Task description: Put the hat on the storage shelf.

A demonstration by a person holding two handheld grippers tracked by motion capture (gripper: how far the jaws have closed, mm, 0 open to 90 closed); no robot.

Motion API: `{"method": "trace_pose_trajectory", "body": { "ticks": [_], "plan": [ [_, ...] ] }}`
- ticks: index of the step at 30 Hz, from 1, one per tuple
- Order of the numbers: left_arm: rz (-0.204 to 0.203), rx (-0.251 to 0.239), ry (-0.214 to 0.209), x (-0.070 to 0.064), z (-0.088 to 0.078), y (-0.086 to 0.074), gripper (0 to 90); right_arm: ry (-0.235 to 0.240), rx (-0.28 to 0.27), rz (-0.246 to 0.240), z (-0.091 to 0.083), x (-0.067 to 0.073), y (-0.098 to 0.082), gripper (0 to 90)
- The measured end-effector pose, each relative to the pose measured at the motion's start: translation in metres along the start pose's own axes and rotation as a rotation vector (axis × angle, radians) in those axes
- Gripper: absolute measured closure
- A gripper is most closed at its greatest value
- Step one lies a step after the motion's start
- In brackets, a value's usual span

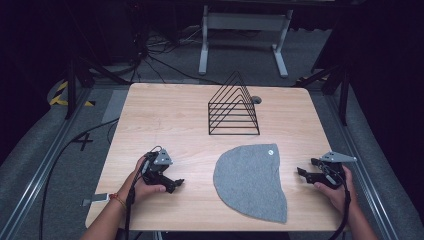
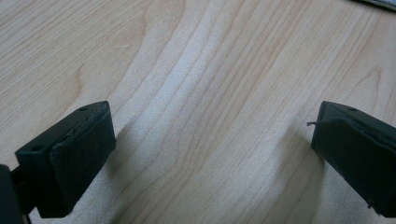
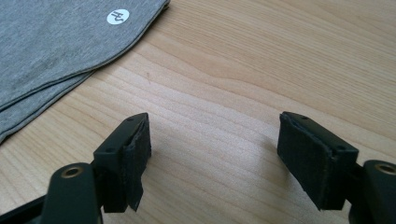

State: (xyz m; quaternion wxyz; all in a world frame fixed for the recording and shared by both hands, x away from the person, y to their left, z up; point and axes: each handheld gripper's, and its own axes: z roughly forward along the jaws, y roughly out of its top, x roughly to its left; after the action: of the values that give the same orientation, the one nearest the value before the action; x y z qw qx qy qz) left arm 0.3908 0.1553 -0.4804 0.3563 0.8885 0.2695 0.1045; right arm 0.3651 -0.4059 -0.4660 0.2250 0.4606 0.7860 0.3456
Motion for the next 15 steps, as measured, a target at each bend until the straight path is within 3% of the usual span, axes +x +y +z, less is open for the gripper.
{"method": "trace_pose_trajectory", "body": {
  "ticks": [12,15],
  "plan": [
    [-0.019,0.008,0.019,-0.0028,-0.0011,0.0,0.5,-0.003,0.013,0.006,-0.0003,0.001,0.001,24.9],
    [-0.031,0.025,0.016,-0.0048,-0.0028,0.0023,6.2,0.023,0.029,-0.016,-0.0029,0.0049,0.0028,33.5]
  ]
}}
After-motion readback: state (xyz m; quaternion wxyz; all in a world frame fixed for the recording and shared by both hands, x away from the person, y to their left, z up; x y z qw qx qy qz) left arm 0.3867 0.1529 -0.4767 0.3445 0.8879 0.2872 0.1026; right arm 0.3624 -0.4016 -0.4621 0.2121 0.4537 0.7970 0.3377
